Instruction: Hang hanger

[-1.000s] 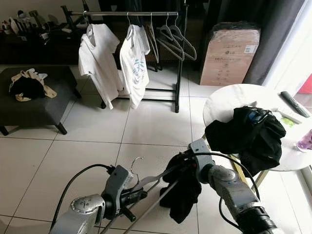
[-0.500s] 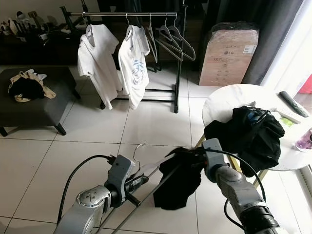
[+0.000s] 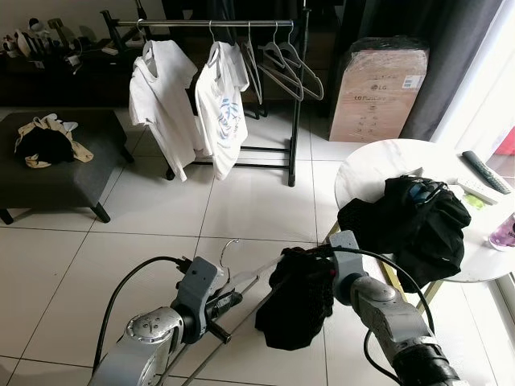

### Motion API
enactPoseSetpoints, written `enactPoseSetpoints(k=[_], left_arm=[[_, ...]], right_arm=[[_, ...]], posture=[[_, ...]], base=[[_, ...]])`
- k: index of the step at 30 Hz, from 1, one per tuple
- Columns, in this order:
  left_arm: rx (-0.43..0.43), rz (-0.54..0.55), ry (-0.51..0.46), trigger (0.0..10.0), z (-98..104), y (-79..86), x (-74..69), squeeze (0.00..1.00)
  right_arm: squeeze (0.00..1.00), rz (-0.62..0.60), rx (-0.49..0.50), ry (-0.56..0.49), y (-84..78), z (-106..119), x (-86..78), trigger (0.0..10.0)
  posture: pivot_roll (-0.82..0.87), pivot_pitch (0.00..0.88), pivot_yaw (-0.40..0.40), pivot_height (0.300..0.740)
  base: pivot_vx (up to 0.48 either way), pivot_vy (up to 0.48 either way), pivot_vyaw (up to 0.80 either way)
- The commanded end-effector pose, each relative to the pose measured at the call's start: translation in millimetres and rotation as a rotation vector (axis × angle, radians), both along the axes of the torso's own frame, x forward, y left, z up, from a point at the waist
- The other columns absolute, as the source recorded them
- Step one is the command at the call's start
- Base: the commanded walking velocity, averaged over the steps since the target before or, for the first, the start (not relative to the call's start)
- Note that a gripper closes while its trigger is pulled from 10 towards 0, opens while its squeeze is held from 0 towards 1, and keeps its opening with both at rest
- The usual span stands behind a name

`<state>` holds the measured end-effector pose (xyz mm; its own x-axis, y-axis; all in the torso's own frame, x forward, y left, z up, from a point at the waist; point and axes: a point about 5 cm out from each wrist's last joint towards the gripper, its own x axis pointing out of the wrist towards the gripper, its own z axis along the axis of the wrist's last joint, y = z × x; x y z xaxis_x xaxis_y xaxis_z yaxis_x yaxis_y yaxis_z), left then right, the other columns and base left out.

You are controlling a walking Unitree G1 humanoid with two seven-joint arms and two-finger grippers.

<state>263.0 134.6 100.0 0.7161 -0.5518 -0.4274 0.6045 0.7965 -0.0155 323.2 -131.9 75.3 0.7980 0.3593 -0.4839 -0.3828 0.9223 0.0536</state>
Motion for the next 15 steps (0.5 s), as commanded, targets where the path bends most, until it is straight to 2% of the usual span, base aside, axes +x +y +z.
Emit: enactPoseSetpoints(k=[1, 7, 11, 15], left_arm=[[-0.003, -0.005, 0.025, 10.0, -0.5, 1.4, -3.7, 0.0], [-0.009, -0.024, 0.07, 10.0, -3.7, 1.7, -4.8, 0.0], [-0.063, -0.065, 0.144, 10.0, -5.3, -1.5, -8.7, 0.0], [-0.071, -0.089, 0.162, 10.0, -5.7, -1.4, -10.4, 0.0]], right_arm=[[0.0, 0.046, 0.028, -0.031, 4.2, 11.2, -1.3, 10.0], [0.0, 0.192, 0.075, -0.034, 12.1, 26.0, -16.9, 10.0], [0.0, 0.323, 0.049, -0.088, 15.7, 37.7, -29.9, 10.0], [0.0, 0.38, 0.046, -0.107, 17.2, 46.1, -32.9, 10.0]], posture=[[0.02, 0.155, 0.008, 0.74], [0.01, 0.157, 0.008, 0.74], [0.01, 0.169, 0.011, 0.74], [0.0, 0.175, 0.011, 0.74]], base=[[0.0, 0.0, 0.0], [0.0, 0.0, 0.0], [0.0, 0.0, 0.0], [0.0, 0.0, 0.0]])
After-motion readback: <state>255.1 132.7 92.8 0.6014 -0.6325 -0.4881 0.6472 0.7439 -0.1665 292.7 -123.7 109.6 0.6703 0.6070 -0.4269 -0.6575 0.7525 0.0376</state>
